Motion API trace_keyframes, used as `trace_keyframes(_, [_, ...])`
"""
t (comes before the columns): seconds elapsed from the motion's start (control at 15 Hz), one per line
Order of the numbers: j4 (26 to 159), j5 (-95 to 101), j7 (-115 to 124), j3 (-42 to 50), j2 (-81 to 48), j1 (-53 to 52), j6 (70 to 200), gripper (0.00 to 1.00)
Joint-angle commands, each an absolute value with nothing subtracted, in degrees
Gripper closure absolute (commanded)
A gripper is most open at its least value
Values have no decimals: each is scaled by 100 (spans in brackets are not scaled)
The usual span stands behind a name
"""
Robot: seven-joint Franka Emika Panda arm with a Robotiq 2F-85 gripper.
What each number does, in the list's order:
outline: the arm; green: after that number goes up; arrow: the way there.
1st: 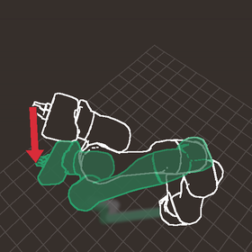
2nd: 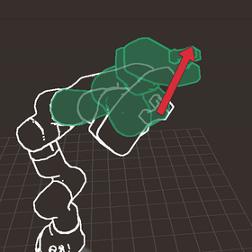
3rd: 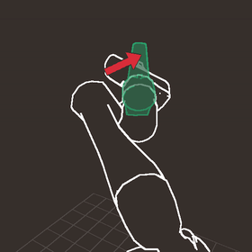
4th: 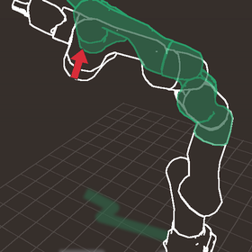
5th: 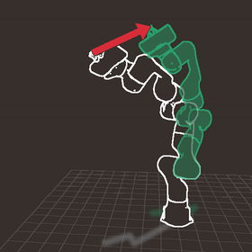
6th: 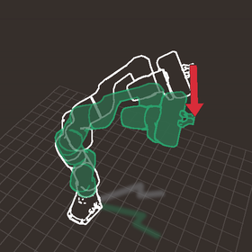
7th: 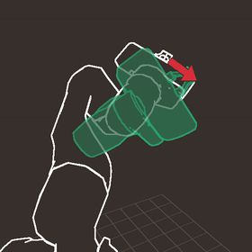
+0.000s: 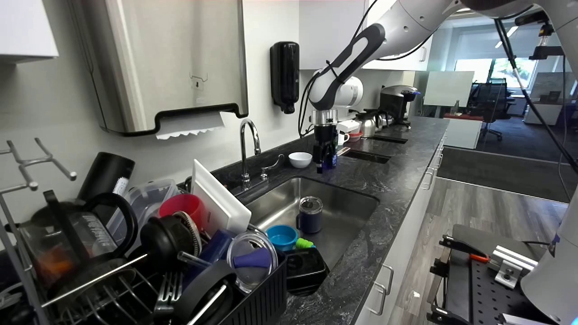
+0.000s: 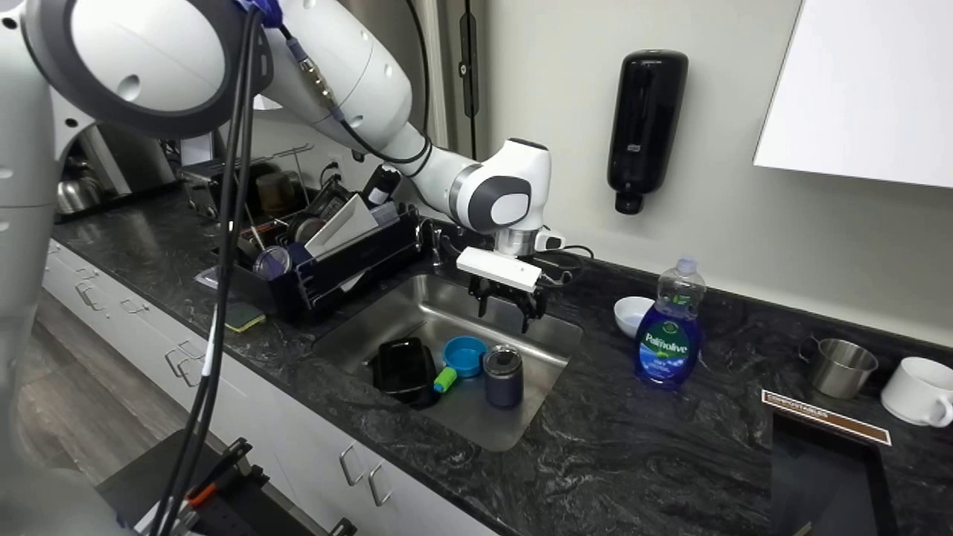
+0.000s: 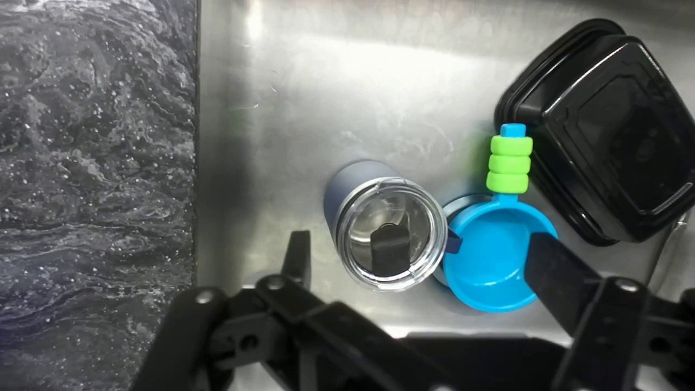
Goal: Put the thermos cup lid on the thermos cup in the sink
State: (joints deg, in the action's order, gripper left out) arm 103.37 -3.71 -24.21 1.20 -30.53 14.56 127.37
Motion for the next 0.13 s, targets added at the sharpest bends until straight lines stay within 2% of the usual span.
trace_keyframes(0.0, [10268, -376, -2424, 143, -3079, 1466, 12589, 0])
trace_keyframes(0.07, [10226, -376, -2426, 156, -3098, 1481, 12481, 0])
